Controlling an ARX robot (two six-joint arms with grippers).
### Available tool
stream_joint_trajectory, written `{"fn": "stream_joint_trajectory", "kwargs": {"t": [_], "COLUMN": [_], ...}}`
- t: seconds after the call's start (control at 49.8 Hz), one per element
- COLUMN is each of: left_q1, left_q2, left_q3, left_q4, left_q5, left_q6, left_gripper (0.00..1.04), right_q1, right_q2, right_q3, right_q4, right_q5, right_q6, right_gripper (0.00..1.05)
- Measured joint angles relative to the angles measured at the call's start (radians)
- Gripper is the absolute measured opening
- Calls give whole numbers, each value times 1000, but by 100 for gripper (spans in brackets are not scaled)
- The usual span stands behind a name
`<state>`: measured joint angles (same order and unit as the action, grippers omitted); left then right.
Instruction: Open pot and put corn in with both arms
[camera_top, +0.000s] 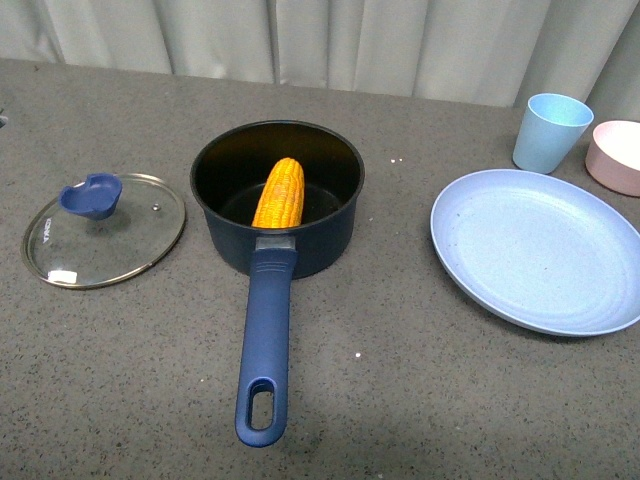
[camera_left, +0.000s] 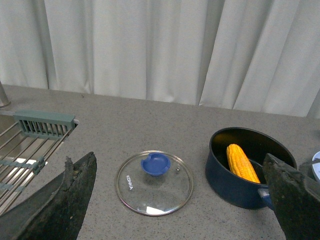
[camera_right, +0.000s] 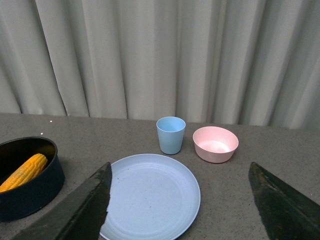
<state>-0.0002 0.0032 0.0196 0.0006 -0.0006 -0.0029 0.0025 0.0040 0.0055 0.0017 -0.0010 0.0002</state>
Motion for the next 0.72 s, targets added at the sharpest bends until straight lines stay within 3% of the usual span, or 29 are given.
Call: {"fn": "stream_joint_trajectory", "kwargs": {"t": [0.141,0.723], "left_q1": [0,0], "left_q2": [0,0], "left_q3": [0,0], "left_q4": [0,0], "left_q5": [0,0], "left_q6": [0,0], "left_gripper": [98,98], "right_q1": [0,0], "right_q2": [0,0], "right_q3": [0,0], "right_q4": [0,0], "right_q5": [0,0], "right_q6": [1,0], "right_gripper": [98,96]}}
